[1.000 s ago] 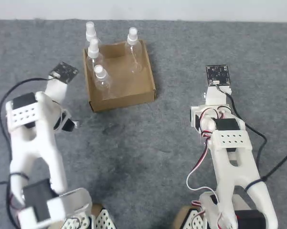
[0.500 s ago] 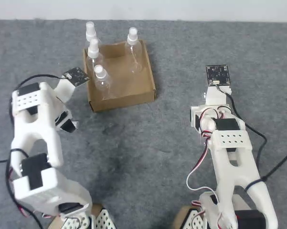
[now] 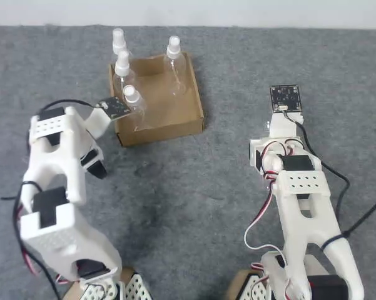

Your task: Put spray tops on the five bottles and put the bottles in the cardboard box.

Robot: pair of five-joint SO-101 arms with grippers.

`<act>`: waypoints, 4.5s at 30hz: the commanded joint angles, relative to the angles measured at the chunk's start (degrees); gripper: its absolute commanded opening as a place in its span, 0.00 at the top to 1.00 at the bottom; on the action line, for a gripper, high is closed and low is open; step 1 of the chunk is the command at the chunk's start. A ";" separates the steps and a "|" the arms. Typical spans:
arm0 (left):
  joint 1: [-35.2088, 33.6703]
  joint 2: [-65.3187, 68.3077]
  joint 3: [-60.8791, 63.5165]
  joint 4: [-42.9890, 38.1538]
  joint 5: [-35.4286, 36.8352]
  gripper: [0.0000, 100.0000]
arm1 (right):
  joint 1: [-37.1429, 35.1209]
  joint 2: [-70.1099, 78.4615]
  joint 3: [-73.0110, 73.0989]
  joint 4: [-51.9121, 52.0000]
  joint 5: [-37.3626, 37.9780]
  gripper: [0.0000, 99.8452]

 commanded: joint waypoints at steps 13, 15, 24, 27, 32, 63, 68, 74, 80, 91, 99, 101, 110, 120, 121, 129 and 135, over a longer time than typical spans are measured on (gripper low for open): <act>-0.88 1.41 -2.33 -0.70 -2.64 0.87 | 0.66 -2.86 -1.41 -1.19 0.00 0.88; -0.88 1.41 -2.33 -0.44 -2.64 0.87 | 0.66 -2.95 -1.41 -1.19 0.00 0.88; -1.32 0.88 -2.68 3.60 -2.55 0.87 | 0.75 -2.95 -1.41 -1.10 0.00 0.88; -1.49 0.79 -2.86 4.84 -2.55 0.87 | 0.75 -2.95 -1.41 -1.19 0.00 0.88; -2.46 0.79 -3.74 6.42 -2.55 0.86 | 0.75 -2.95 -1.41 -1.10 0.00 0.88; -9.49 0.79 -17.10 15.38 -5.71 0.77 | 0.75 -2.77 -1.41 -1.27 0.00 0.88; -10.81 0.79 -18.59 18.20 -8.18 0.77 | 0.75 -2.77 -1.41 -1.27 0.00 0.88; -12.13 0.79 -18.51 20.40 -14.86 0.77 | 0.75 -2.77 -1.41 -1.27 0.00 0.88; -13.27 1.32 -18.51 19.96 -19.52 0.77 | 0.75 -2.59 -1.41 -1.27 0.00 0.88; -13.71 1.41 -18.42 16.26 -23.30 0.77 | 0.75 -2.51 -1.41 -1.27 0.00 0.88; -12.75 1.49 -18.33 13.89 -23.38 0.77 | 0.75 -2.86 -1.41 -1.19 0.00 0.88; -12.40 1.49 -18.42 12.22 -23.38 0.77 | 0.75 -2.86 -1.41 -1.10 0.00 0.88; -12.13 1.49 -18.42 10.99 -24.62 0.70 | 0.75 -2.42 -1.41 -1.27 0.00 0.88; -12.48 1.49 -18.42 10.99 -27.08 0.70 | 0.66 -2.42 -1.41 -1.27 0.00 0.88; -12.48 1.49 -18.42 10.99 -27.08 0.70 | 0.66 -2.42 -1.41 -1.27 0.00 0.88; -12.31 1.49 -18.42 10.90 -27.16 0.70 | 0.57 -2.33 -1.32 -1.27 -0.09 0.88; -13.01 1.49 -18.42 6.59 -30.77 0.70 | 0.57 -2.33 -1.32 -1.27 -0.09 0.88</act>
